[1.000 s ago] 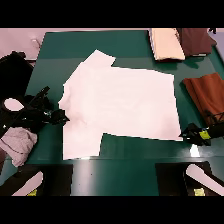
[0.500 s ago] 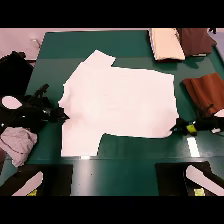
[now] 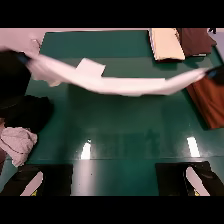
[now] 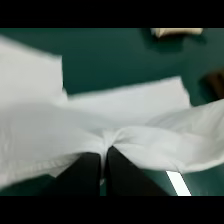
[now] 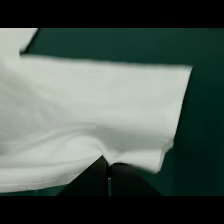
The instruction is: Fold the shirts.
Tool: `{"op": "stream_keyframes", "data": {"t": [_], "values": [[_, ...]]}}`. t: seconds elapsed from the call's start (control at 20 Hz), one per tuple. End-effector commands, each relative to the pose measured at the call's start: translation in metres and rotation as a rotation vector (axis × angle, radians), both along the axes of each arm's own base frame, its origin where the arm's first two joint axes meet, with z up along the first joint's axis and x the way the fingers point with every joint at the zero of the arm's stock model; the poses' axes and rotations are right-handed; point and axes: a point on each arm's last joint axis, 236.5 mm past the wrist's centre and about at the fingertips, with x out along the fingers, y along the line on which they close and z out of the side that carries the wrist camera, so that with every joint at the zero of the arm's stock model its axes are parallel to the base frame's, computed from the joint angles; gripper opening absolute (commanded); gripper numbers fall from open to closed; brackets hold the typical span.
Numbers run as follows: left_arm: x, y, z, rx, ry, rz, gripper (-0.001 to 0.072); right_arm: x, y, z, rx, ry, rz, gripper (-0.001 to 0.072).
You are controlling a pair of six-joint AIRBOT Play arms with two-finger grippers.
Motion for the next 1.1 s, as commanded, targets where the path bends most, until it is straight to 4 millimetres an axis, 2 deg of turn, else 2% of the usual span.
{"op": "stream_keyframes", "data": {"t": [0.0, 0.1, 0.2, 0.25, 0.3, 0.4, 0.5, 0.55, 0.6, 0.7, 0.8, 0.85, 0.95, 1.05], "values": [[-0.075, -0.004, 0.136, -0.009, -0.355, 0.015, 0.0023, -0.041, 0.013, 0.132, -0.107, -0.327, -0.006, 0.0014], [-0.112, -0.005, 0.186, -0.039, -0.501, 0.026, 0.0023, -0.062, 0.003, 0.172, -0.163, -0.413, -0.08, 0.0015], [-0.136, -0.004, 0.218, -0.05, -0.61, 0.033, 0.0023, -0.08, -0.009, 0.198, -0.211, -0.463, -0.154, 0.0015], [-0.14, -0.002, 0.225, -0.052, -0.637, 0.044, 0.0023, -0.089, -0.014, 0.206, -0.233, -0.476, -0.181, 0.0014], [-0.137, 0.001, 0.224, -0.04, -0.635, 0.061, 0.0023, -0.092, -0.017, 0.209, -0.243, -0.466, -0.194, 0.0014], [-0.103, 0.01, 0.195, 0.005, -0.518, 0.091, 0.0023, -0.084, -0.019, 0.202, -0.25, -0.397, -0.179, 0.0013], [-0.053, 0.012, 0.146, 0.046, -0.326, 0.076, 0.0024, -0.058, -0.026, 0.177, -0.245, -0.266, -0.151, 0.0013], [-0.023, 0.012, 0.115, 0.057, -0.213, 0.06, 0.0024, -0.041, -0.032, 0.16, -0.236, -0.196, -0.14, 0.0013], [0.005, 0.012, 0.083, 0.063, -0.103, 0.043, 0.0024, -0.021, -0.037, 0.139, -0.223, -0.115, -0.126, 0.0013], [0.058, 0.014, 0.01, 0.071, 0.122, 0.016, 0.0024, 0.024, -0.044, 0.082, -0.188, 0.063, -0.085, 0.0013], [0.102, 0.015, -0.07, 0.055, 0.339, -0.008, 0.0024, 0.062, -0.05, -0.001, -0.162, 0.285, -0.053, 0.0013], [0.119, 0.016, -0.113, 0.046, 0.447, -0.013, 0.0024, 0.074, -0.048, -0.044, -0.146, 0.397, -0.028, 0.0013], [0.146, 0.018, -0.194, 0.028, 0.624, -0.012, 0.0025, 0.089, -0.047, -0.13, -0.127, 0.604, 0.002, 0.0014], [0.169, 0.021, -0.259, 0.018, 0.74, -0.007, 0.0024, 0.103, -0.046, -0.197, -0.099, 0.723, 0.01, 0.0013]]}}
